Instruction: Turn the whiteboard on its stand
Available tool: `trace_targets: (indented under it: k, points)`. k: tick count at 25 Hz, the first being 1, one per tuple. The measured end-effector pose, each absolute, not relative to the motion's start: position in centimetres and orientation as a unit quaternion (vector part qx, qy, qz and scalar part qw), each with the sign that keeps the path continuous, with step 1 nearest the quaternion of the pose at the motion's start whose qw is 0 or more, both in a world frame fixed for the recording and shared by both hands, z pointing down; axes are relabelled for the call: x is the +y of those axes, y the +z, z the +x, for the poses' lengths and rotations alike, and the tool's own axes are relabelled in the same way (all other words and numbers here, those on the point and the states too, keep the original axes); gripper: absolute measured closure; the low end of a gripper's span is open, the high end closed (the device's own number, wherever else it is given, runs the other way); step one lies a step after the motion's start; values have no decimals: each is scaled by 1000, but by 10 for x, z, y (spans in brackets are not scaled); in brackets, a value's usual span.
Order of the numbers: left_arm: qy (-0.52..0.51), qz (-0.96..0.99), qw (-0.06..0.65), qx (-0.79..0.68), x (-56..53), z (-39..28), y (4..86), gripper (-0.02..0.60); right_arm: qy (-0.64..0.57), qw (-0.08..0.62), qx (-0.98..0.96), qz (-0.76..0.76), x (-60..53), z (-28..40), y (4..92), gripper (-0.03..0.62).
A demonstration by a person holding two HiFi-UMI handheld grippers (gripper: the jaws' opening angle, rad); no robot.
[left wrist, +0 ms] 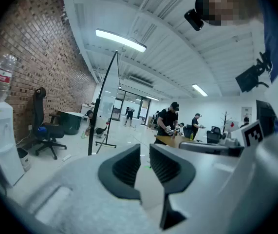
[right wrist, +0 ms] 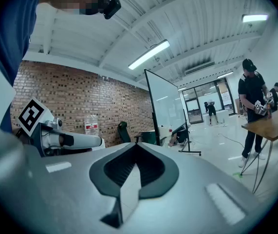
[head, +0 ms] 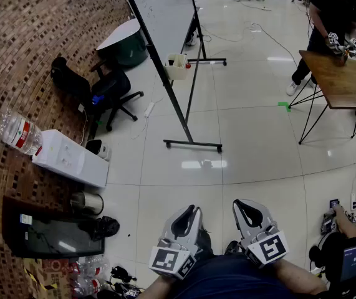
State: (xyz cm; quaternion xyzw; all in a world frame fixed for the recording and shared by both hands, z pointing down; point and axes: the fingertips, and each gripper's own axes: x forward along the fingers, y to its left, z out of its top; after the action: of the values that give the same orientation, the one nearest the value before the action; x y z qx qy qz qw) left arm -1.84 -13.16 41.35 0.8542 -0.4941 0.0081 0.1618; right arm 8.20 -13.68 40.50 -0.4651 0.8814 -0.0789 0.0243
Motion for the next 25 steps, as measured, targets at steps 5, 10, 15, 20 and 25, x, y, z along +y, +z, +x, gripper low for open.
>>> trace_targets:
  k: [5, 10, 15, 20, 25]
  points:
    - [-6, 859, 156, -487, -186, -46, 417, 520, -93, -10, 882, -462, -181, 52, 424, 586]
    - [-35, 870, 154, -467, -263, -66, 409, 520, -79, -26, 872, -482, -252, 35, 415, 586]
    - [-45, 879, 148, -450, -328, -95, 402, 520, -70, -39, 867, -492, -311, 5, 406, 586]
    - [-40, 865, 155, -476, -378, -123, 409, 520, -60, -40, 866, -495, -357, -7, 401, 586]
    - [-24, 857, 134, -497, -434, -128, 410, 520, -66, -32, 866, -494, -417, -3, 412, 585]
